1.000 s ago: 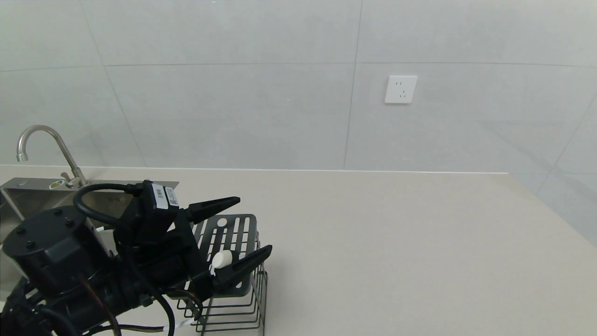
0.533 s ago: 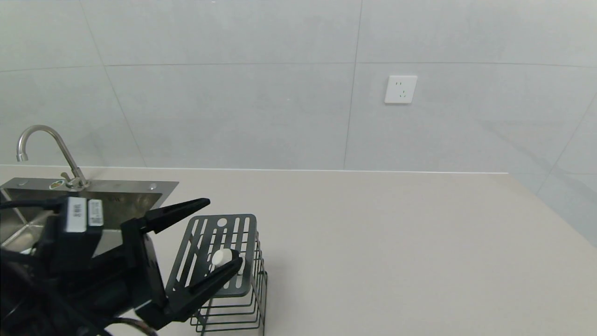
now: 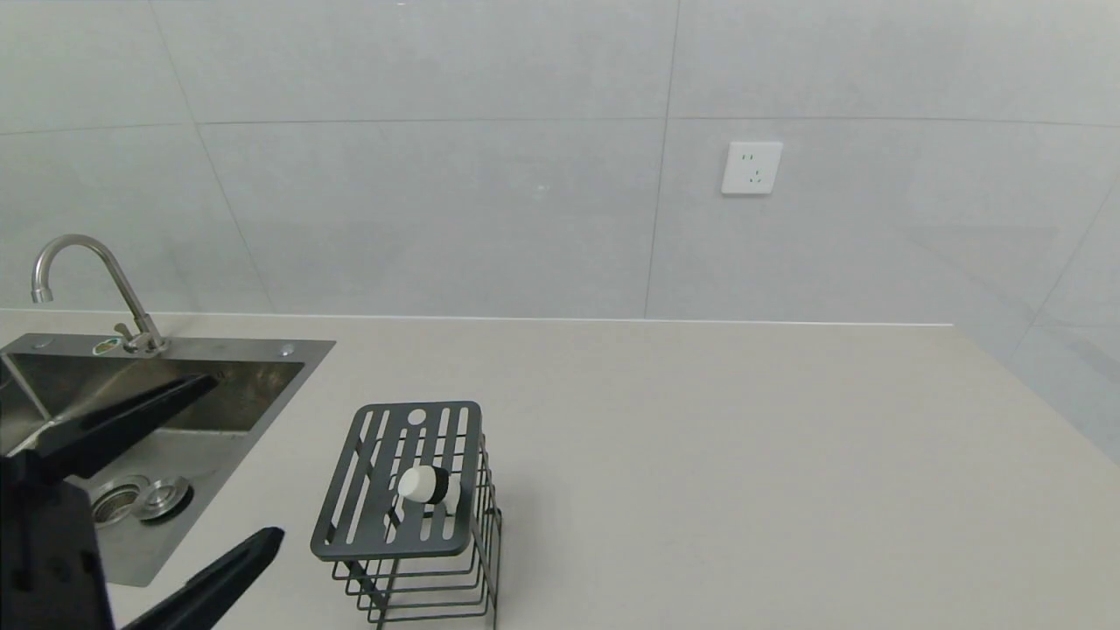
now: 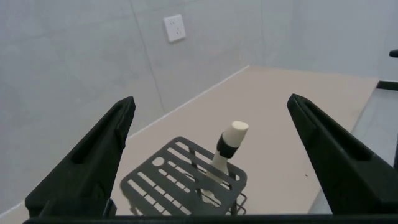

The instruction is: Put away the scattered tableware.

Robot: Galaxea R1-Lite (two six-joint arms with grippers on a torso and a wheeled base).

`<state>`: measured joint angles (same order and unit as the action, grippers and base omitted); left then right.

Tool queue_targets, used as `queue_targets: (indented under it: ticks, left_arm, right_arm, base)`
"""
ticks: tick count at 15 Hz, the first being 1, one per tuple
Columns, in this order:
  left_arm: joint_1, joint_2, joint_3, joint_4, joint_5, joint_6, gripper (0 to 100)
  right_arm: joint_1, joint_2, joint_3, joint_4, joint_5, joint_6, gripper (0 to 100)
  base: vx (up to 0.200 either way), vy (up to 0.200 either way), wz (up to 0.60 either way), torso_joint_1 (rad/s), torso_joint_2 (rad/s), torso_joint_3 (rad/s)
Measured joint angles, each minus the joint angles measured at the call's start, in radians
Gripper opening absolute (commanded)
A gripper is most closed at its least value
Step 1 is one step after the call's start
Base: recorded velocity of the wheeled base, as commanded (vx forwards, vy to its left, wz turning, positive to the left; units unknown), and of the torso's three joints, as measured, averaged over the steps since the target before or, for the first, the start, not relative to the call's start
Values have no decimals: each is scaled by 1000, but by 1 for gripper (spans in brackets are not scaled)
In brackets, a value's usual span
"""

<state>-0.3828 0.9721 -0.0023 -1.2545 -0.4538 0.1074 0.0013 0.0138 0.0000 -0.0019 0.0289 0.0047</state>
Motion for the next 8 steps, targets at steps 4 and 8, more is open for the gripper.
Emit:
queue_targets:
  ticks: [4,8]
  left_arm:
    - [102,-232,1,181,1,3,100]
    - [193,-620,-13,602,10,1,100]
  right_arm:
    - [0,0,0,0,0,0,0]
    - [0,0,0,0,0,0,0]
  base:
    - [0,0,0,0,0,0]
    - [0,0,0,0,0,0]
